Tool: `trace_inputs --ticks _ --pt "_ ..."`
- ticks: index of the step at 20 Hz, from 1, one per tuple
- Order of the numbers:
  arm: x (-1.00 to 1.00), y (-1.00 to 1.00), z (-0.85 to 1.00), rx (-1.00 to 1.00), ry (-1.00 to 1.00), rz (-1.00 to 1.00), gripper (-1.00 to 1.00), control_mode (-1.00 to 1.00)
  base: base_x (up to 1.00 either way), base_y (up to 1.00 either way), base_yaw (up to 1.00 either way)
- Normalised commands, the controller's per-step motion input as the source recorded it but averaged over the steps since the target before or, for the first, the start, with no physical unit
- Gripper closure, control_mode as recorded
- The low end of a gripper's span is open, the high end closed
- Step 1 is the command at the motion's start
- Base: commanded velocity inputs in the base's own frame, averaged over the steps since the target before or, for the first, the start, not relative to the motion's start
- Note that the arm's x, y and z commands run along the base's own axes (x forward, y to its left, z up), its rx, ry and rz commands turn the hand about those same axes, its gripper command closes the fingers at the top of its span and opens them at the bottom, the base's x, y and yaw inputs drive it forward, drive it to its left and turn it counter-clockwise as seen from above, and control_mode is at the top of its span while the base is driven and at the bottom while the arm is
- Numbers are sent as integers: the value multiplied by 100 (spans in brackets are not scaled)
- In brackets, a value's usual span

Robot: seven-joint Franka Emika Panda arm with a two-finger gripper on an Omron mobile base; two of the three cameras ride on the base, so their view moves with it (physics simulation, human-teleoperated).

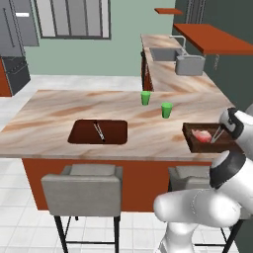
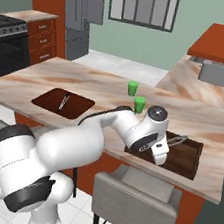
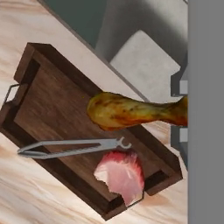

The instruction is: Gather the squash and potato from the fridge and place them on a tray on the dining counter. Then gather the chicken drumstick and steak from the fridge and place them on the other tray.

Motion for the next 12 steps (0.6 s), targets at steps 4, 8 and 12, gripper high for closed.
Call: trace_inputs --ticks 4,8,12 --pt "33 -60 -16 0 0 0 100 -100 0 0 0" --pt "54 -37 -18 0 0 0 100 -100 0 0 0" --pt "70 -16 -22 0 0 2 100 -100 0 0 0"
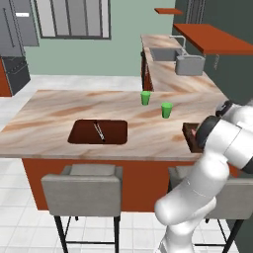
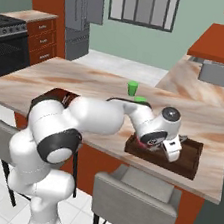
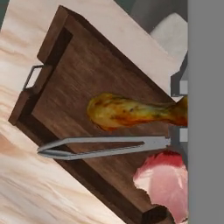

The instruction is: Gather the squash and potato from the fridge and place them on a tray on the dining counter. Then gather the chicken drumstick and steak from the fridge and place them on the other tray.

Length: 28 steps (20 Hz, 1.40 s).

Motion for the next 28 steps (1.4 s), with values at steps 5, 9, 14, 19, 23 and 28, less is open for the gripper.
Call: trace_inputs --ticks 5,9,14,19,23,28 --pt "47 -31 -40 0 2 2 100 -100 0 0 0" --pt "28 -48 -41 0 1 0 100 -100 0 0 0" --pt "31 -42 -23 0 0 0 100 -100 0 0 0" --pt "26 -10 -7 0 0 0 -100 -100 0 0 0" --pt "36 0 -1 0 0 1 -100 -100 0 0 0" --pt "33 20 3 0 -15 5 -100 -100 0 0 0"
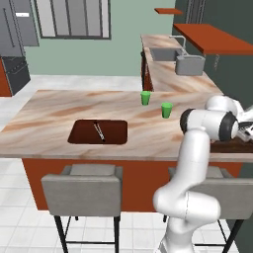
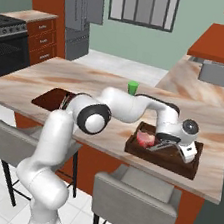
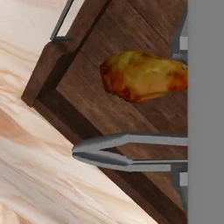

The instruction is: Gather the squash and potato from the fridge and place them on a tray on the dining counter. Then gather the chicken drumstick and steak from the fridge and place them on the other tray.

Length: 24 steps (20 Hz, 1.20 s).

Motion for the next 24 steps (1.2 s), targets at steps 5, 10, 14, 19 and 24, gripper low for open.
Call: trace_inputs --ticks 5,10,14,19,24 --pt "-28 31 42 0 -25 4 -100 -100 0 0 0" --pt "-94 23 67 -5 -11 0 -100 -100 0 0 0" --pt "-100 60 91 -16 -8 0 -100 -100 0 0 0" --pt "-56 98 88 -35 21 12 -100 -100 0 0 0" --pt "-54 100 68 -36 33 32 -100 -100 0 0 0"
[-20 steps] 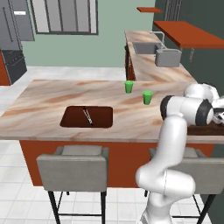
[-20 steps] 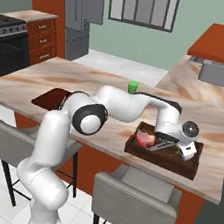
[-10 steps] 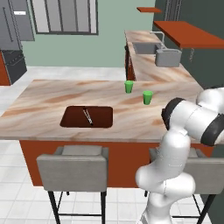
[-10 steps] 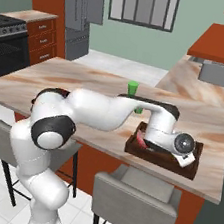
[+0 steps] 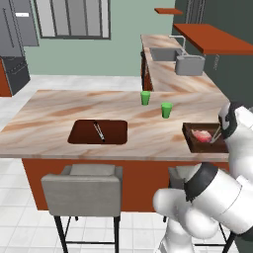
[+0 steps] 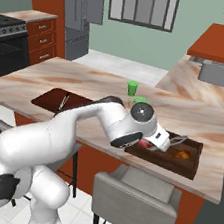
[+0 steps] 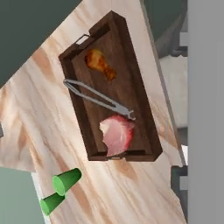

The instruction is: Gather the squash and potato from the fridge and place them on a tray on the dining counter. Then gather the chicken drumstick and steak from the fridge and place them on the other tray.

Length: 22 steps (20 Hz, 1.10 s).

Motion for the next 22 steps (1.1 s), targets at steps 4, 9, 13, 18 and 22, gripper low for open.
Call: trace_inputs --ticks 4,9,13,18,22 --pt "-65 95 60 -27 7 23 -100 -100 0 0 0" --pt "-68 76 55 -18 0 12 -100 -100 0 0 0" --pt "-58 76 44 -15 0 12 -100 -100 0 0 0" --pt "-65 88 38 -15 1 17 -100 -100 0 0 0" --pt "-78 65 30 -8 4 34 -100 -100 0 0 0"
